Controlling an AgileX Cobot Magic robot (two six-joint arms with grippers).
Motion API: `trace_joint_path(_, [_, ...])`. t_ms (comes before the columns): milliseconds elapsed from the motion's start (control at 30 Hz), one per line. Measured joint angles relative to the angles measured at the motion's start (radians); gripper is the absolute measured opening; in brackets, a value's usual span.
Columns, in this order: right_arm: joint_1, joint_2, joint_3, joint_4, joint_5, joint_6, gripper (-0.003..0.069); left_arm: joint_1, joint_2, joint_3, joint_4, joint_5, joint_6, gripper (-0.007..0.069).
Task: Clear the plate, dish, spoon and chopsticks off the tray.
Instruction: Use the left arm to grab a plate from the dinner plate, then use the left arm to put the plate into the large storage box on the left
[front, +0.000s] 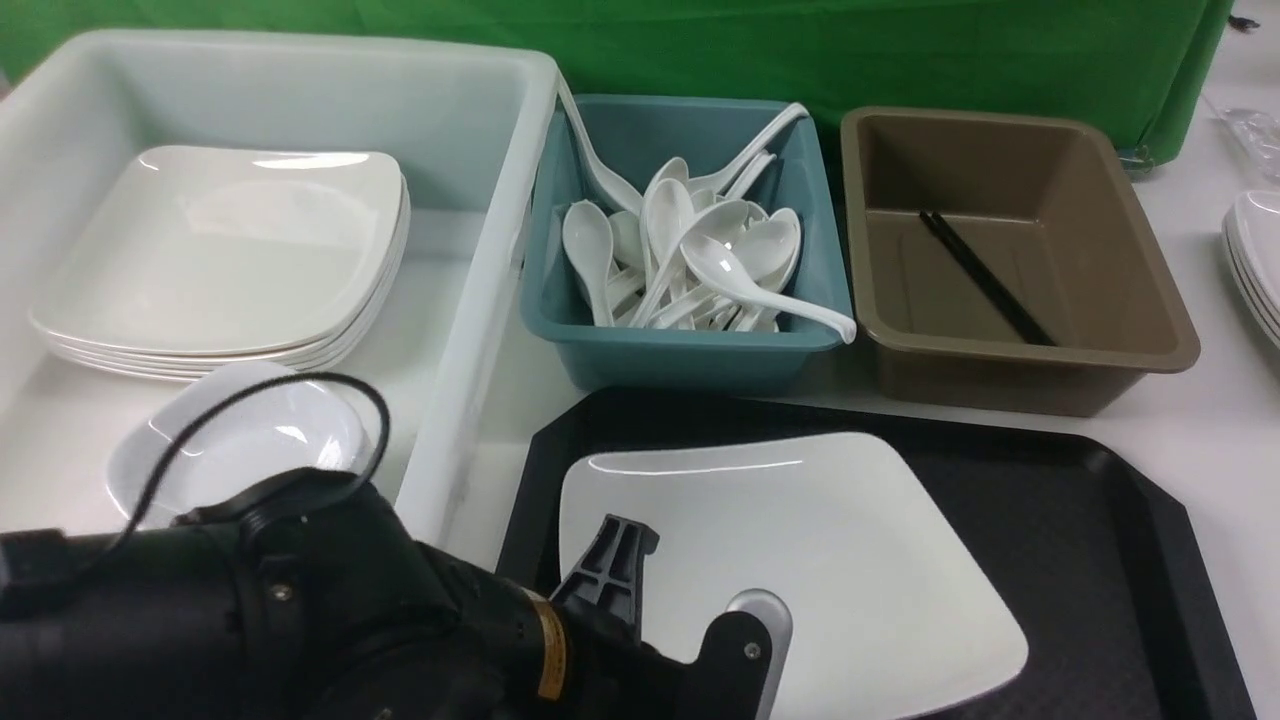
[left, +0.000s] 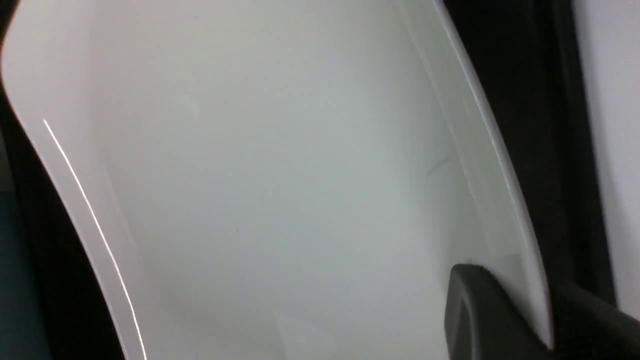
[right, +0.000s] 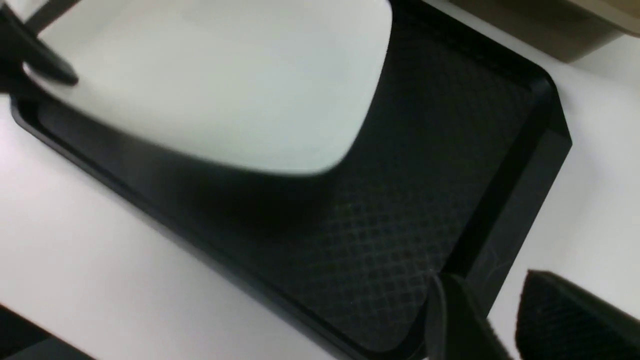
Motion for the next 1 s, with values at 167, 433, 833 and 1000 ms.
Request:
trace_joint_path(167, [0.0,0.0,-0.057,0.0,-0.001,0.008,0.0219,-0.028,-0.079,0.0,-0.032,0.052,-0.009,0.0036])
trace_joint_path(433, [0.0,-0.001,-0.104,0.0,-0.001,0.015,0.0036,-0.033,-0.218,0.001,-0.077,0.081,-0.015,0.002])
trace_joint_path(833, [0.0,-0.001,-0.105,-0.001,-0.083,0.04,0.0022,-0.033,-0.335,0.001,-0.149,0.117,0.009,0.0029])
trace_joint_path(1000, [0.0,-0.001,-0.105,-0.001,-0.086,0.04,0.0022,-0.033,-0.344,0.001,-0.182,0.114,0.054,0.0029])
